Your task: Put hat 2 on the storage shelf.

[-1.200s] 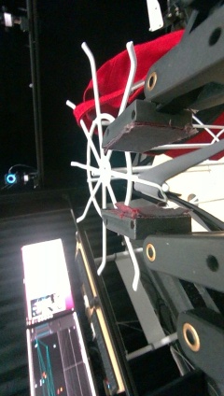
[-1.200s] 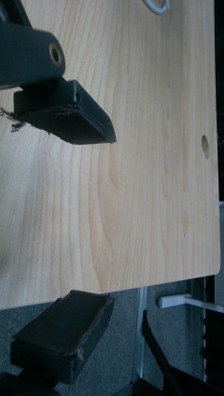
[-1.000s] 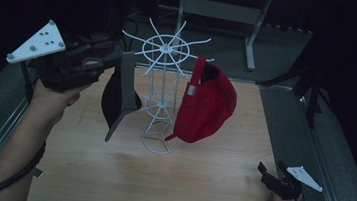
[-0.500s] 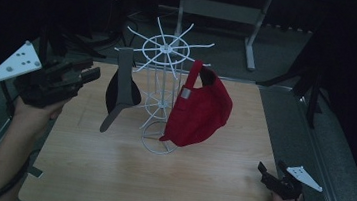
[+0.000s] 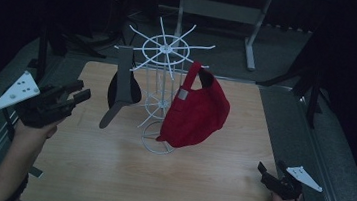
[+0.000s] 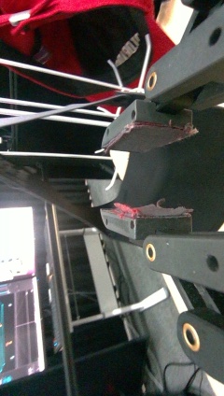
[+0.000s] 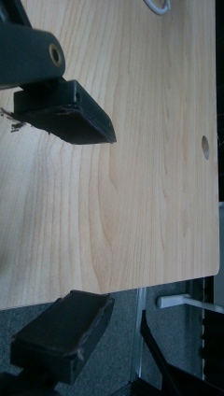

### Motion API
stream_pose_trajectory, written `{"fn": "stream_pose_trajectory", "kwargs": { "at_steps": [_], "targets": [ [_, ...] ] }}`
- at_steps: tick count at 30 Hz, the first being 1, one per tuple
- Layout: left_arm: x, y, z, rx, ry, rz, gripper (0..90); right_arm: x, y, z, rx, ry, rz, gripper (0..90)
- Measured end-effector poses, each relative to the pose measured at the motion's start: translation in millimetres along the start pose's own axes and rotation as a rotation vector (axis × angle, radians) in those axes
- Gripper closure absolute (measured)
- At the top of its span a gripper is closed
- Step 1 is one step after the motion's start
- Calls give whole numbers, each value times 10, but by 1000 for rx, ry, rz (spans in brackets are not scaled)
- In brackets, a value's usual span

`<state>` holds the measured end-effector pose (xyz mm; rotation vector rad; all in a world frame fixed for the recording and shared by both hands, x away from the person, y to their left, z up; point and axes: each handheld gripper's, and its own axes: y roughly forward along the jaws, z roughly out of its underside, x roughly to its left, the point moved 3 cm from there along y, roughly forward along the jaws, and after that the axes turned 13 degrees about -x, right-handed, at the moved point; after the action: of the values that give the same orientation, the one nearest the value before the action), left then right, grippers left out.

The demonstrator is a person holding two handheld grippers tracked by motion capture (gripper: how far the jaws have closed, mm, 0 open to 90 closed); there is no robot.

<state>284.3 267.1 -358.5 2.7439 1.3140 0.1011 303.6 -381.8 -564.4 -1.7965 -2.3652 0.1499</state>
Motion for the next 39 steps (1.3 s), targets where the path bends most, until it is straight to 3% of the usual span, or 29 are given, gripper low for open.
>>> {"fn": "stream_pose_trajectory", "kwargs": {
  "at_steps": [7,16,22,25,31,32,34,39],
  "targets": [
    [24,-71,248,11,-17,-14,598,0,-2,0,-3,-1,0,174],
    [62,-233,690,27,-56,-51,598,1,-3,0,-3,-1,-2,174],
    [50,-289,940,52,-52,-74,598,2,-3,0,-3,-2,-3,174],
    [52,-328,1069,53,-82,-81,598,0,-4,0,-3,0,-2,174],
    [61,-402,1350,92,-99,-104,598,0,-3,0,-3,1,-2,174],
    [55,-417,1418,117,-79,-114,598,0,-2,0,-2,2,-2,174],
    [51,-449,1555,156,-86,-118,596,1,0,0,-1,1,-2,174],
    [64,-526,1729,184,-110,-150,583,3,0,0,2,-1,-2,174]
  ]
}}
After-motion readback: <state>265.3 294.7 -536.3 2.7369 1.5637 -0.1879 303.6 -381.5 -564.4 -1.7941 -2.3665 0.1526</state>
